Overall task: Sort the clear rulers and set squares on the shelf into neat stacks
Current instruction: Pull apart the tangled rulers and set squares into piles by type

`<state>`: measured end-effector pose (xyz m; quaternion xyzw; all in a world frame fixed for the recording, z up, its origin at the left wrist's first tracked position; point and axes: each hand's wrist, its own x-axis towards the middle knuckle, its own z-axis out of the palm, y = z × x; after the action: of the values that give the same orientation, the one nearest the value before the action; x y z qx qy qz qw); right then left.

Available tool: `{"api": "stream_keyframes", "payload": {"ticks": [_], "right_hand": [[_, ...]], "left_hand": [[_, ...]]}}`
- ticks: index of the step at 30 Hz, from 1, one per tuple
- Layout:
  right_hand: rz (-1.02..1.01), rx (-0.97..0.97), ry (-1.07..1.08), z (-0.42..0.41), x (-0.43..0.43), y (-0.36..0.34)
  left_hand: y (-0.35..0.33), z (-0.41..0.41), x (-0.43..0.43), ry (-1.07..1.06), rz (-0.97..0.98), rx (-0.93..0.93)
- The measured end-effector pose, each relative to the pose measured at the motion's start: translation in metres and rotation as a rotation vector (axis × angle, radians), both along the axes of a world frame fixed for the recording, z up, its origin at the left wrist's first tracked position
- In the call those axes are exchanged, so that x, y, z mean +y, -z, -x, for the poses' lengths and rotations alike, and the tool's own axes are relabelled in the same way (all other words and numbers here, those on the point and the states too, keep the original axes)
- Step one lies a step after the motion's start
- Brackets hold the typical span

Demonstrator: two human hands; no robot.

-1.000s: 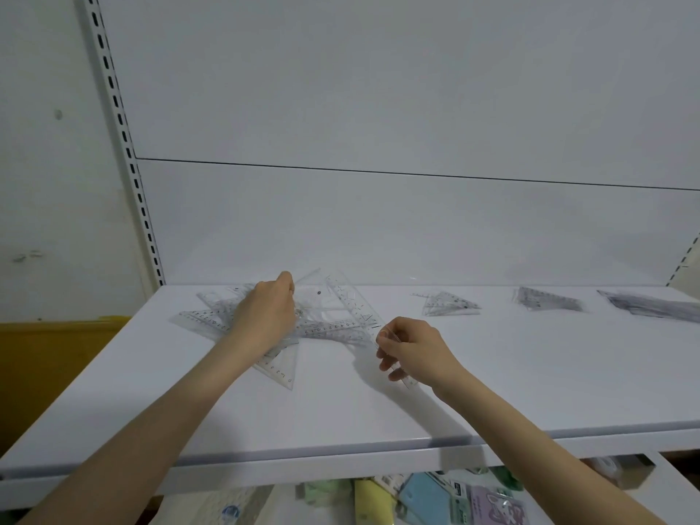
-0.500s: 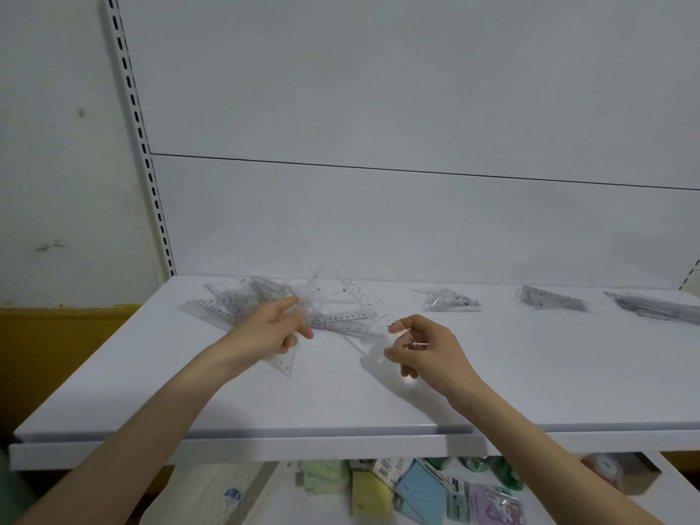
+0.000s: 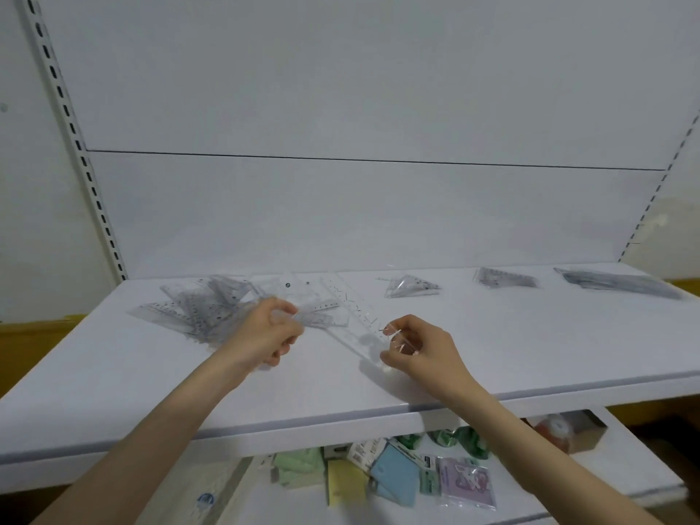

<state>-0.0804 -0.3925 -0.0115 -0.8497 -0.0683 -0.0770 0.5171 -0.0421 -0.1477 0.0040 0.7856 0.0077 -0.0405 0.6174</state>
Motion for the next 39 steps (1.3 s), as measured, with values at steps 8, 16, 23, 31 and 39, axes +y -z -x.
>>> {"api": "stream_keyframes", "payload": {"ticks": [8,16,23,31,39], "right_hand": [[0.167,-0.026,0.191,0.022,-0.056,0.002],[0.201,-0.026,0.334,0.045,-0.14,0.008],[0.226,-0.005,0.367,0.05,-0.254,0.012],[0.282,-0.003,0.321,0.041,-0.401,0.007],[0.351,-0.008,0.272,0.004,-0.472,0.004]], "left_hand": [[0.003,-0.013,-0.064,0.167,-0.33,-0.065],[-0.002,-0.016,-0.151,0.326,-0.426,-0.225],[0.005,-0.027,-0.266,0.344,-0.483,-0.259],[0.009,-0.036,-0.391,0.207,-0.484,-0.254],[0.014,-0.064,-0.438,0.095,-0.489,-0.221]]}}
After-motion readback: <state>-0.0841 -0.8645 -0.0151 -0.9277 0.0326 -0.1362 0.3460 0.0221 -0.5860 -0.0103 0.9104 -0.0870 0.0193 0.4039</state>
